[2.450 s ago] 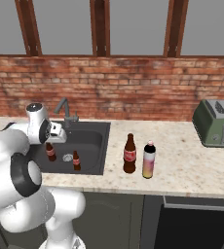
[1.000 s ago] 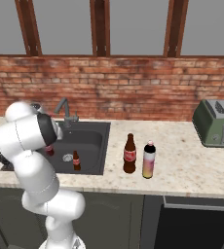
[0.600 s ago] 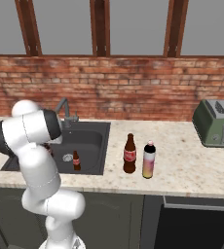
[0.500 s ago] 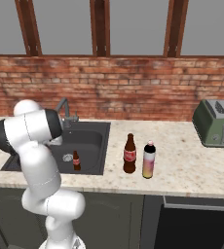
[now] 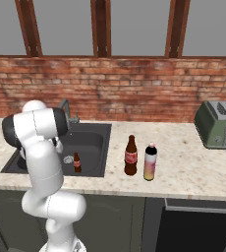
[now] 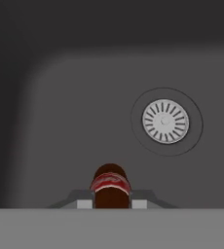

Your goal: Place the large bottle from the dining counter next to the other large bottle outside the sink, and place the small bottle from the dining counter next to the other small bottle inside the sink.

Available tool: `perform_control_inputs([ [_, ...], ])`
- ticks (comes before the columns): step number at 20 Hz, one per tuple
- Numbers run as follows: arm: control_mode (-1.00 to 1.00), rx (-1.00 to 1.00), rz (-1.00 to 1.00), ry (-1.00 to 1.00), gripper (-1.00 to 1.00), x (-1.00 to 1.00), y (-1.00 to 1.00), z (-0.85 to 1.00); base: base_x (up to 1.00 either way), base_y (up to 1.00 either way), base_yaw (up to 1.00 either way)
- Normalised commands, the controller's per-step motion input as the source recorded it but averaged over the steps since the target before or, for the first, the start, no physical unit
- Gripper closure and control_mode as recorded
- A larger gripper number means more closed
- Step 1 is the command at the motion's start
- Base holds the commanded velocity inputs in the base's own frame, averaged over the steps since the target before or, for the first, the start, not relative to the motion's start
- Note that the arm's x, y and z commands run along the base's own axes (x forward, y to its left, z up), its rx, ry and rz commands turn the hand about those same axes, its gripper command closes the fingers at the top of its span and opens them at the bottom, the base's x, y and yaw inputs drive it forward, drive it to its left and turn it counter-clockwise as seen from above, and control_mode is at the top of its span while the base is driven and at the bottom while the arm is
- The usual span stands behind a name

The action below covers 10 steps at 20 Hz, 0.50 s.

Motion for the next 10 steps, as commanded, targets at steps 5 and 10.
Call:
perform_control_inputs([
  [5, -1.0, 0.0, -0.01, 0.03, 1.0, 0.0, 0.01, -0.32, 0.0, 0.0, 0.0],
  [10, -1.0, 0.0, 0.0, 0.01, 1.0, 0.0, 0.0, -0.27, 0.0, 0.0, 0.0],
])
